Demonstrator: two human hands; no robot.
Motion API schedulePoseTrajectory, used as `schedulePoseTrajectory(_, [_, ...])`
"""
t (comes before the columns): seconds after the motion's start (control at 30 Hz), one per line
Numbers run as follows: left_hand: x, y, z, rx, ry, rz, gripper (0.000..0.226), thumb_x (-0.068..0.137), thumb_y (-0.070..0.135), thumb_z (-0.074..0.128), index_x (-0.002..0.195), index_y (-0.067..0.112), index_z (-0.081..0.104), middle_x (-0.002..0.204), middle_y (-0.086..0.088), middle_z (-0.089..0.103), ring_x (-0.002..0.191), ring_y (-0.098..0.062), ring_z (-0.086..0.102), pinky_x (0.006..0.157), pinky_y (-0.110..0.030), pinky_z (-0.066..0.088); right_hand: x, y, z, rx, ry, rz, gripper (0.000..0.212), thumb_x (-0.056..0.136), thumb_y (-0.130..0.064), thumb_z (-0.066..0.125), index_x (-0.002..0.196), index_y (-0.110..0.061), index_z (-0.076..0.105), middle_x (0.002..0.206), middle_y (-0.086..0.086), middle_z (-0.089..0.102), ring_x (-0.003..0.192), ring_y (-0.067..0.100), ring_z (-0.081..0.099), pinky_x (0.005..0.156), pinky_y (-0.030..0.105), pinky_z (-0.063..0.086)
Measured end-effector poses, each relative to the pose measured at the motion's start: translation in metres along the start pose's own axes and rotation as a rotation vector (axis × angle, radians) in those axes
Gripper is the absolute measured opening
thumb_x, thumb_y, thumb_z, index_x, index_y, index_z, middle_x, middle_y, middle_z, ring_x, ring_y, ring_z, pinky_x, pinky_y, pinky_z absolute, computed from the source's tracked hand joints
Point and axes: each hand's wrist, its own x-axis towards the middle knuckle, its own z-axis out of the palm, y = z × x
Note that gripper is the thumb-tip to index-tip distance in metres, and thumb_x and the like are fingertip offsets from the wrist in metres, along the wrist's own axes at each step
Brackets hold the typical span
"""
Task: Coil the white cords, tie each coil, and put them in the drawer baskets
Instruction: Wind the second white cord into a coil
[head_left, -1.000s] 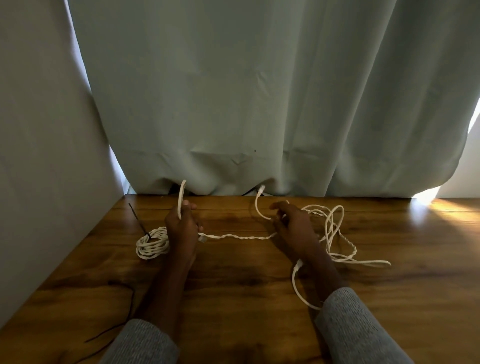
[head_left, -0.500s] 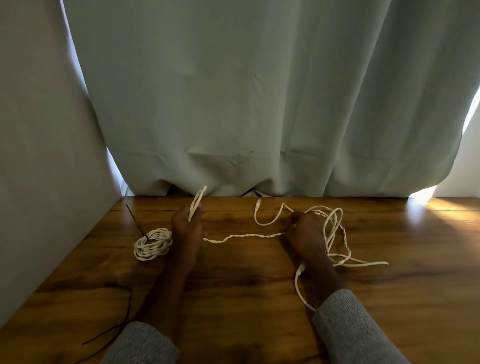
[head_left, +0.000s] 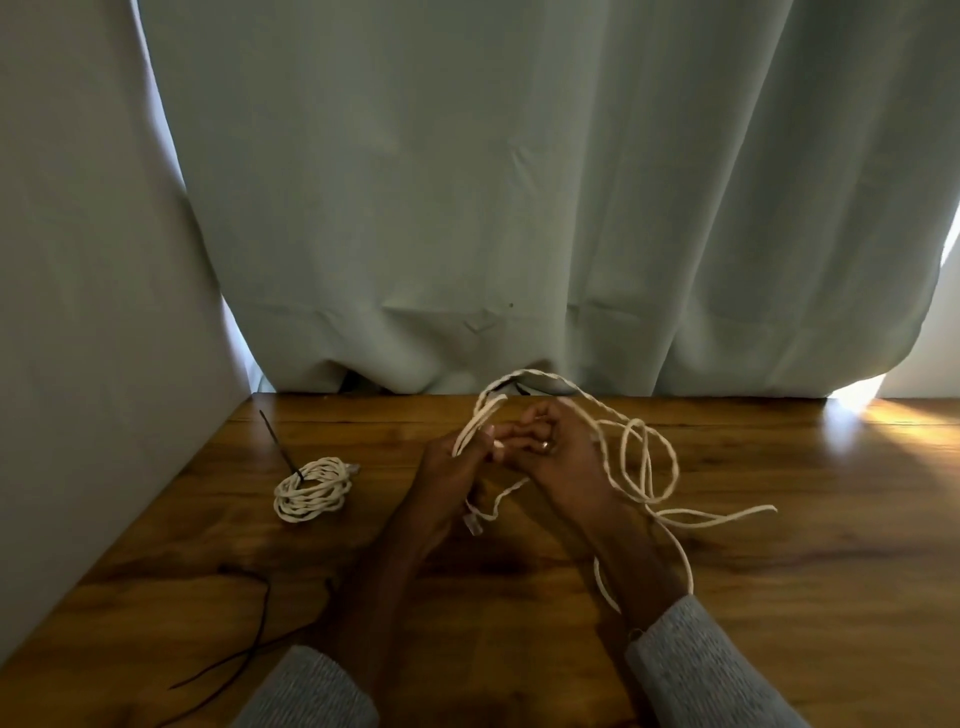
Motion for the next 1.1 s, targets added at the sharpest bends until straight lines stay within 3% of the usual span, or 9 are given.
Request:
schedulePoseTrajectory(0.23, [0.007, -0.001, -0.01, -0.199, 0.046, -0.065, 0.019, 0.098, 0.022, 0.058, 0.099, 0.01, 0.073, 0.077, -0.009, 0.069, 0.045, -0.009, 0.056, 0.04, -0.017, 0.04, -0.004, 0.003, -0.012, -0.052, -0.279, 0.075, 0.018, 0.082, 0.01, 0.073, 0.091, 0.004, 0.059, 0.095, 0.019, 0.077, 0.096, 0.03, 0.075, 0.085, 0.041, 0.061])
schedulePoseTrajectory(0.37, [0.016, -0.011, -0.014, -0.034, 0.077, 0.014, 0.026, 0.1, 0.025, 0.053, 0.093, 0.012, 0.074, 0.065, -0.004, 0.056, 0.053, -0.018, 0.049, 0.05, -0.027, 0.042, -0.009, -0.006, -0.012, -0.178, 0.011, -0.12, 0.012, 0.083, -0.001, 0.077, 0.08, -0.003, 0.065, 0.079, 0.007, 0.074, 0.076, 0.023, 0.075, 0.069, 0.035, 0.059])
schedulePoseTrajectory(0.47, [0.021, -0.014, -0.02, -0.037, 0.183, 0.004, 0.026, 0.1, 0.024, 0.053, 0.086, 0.014, 0.072, 0.061, -0.001, 0.052, 0.048, -0.012, 0.044, 0.046, -0.027, 0.038, -0.01, -0.029, -0.025, 0.138, 0.031, -0.157, 0.02, 0.084, -0.008, 0.077, 0.084, 0.002, 0.059, 0.068, 0.012, 0.066, 0.055, 0.024, 0.066, 0.05, 0.031, 0.055])
schedulePoseTrajectory(0.57, [0.026, -0.016, -0.027, -0.122, 0.277, -0.044, 0.022, 0.1, 0.02, 0.052, 0.094, 0.012, 0.072, 0.063, -0.001, 0.052, 0.046, -0.009, 0.041, 0.044, -0.024, 0.035, -0.011, -0.046, -0.043, 0.389, -0.056, -0.048, 0.036, 0.085, -0.013, 0.076, 0.111, -0.014, 0.052, 0.07, 0.014, 0.064, 0.043, 0.02, 0.056, 0.037, 0.025, 0.043])
schedulePoseTrajectory(0.67, [0.03, -0.015, -0.036, -0.178, 0.323, -0.071, 0.021, 0.1, 0.019, 0.053, 0.098, 0.011, 0.072, 0.063, 0.0, 0.052, 0.046, -0.009, 0.041, 0.043, -0.023, 0.033, -0.005, -0.041, -0.054, -0.155, 0.209, 0.087, 0.059, 0.085, -0.012, 0.078, 0.127, -0.03, 0.041, 0.081, 0.014, 0.072, 0.046, 0.02, 0.06, 0.038, 0.026, 0.043])
schedulePoseTrajectory(0.73, [0.031, -0.015, -0.043, -0.192, 0.36, -0.064, 0.021, 0.1, 0.019, 0.053, 0.099, 0.009, 0.071, 0.062, 0.0, 0.051, 0.044, -0.009, 0.04, 0.043, -0.023, 0.032, 0.0, -0.031, -0.065, -0.582, 0.306, 0.156, 0.044, 0.087, -0.021, 0.078, 0.122, -0.024, 0.052, 0.087, 0.009, 0.071, 0.054, 0.015, 0.064, 0.043, 0.024, 0.045])
schedulePoseTrajectory(0.8, [0.032, -0.015, -0.048, -0.199, 0.385, -0.06, 0.021, 0.1, 0.019, 0.054, 0.101, 0.008, 0.071, 0.062, 0.0, 0.051, 0.043, -0.008, 0.039, 0.041, -0.021, 0.031, 0.003, -0.023, -0.071, -0.891, 0.155, 0.201, 0.019, 0.093, -0.03, 0.071, 0.107, -0.018, 0.068, 0.09, 0.004, 0.072, 0.065, 0.01, 0.064, 0.051, 0.02, 0.043])
schedulePoseTrajectory(0.9, [0.033, -0.016, -0.051, -0.183, 0.393, -0.057, 0.021, 0.099, 0.019, 0.054, 0.103, 0.006, 0.07, 0.063, -0.001, 0.051, 0.045, -0.01, 0.04, 0.041, -0.022, 0.031, 0.004, -0.016, -0.068, -0.959, -0.01, 0.172, 0.018, 0.096, -0.032, 0.065, 0.107, -0.02, 0.073, 0.094, -0.005, 0.07, 0.078, 0.004, 0.06, 0.059, 0.018, 0.04])
schedulePoseTrajectory(1.1, [0.026, -0.01, -0.044, -0.05, 0.267, -0.034, 0.024, 0.097, 0.033, 0.06, 0.091, 0.012, 0.07, 0.062, -0.001, 0.058, 0.043, -0.008, 0.046, 0.041, -0.023, 0.035, 0.005, -0.023, -0.046, -0.787, 0.101, -0.251, 0.015, 0.099, -0.026, 0.062, 0.105, -0.022, 0.074, 0.083, -0.015, 0.067, 0.077, 0.0, 0.063, 0.066, 0.016, 0.045])
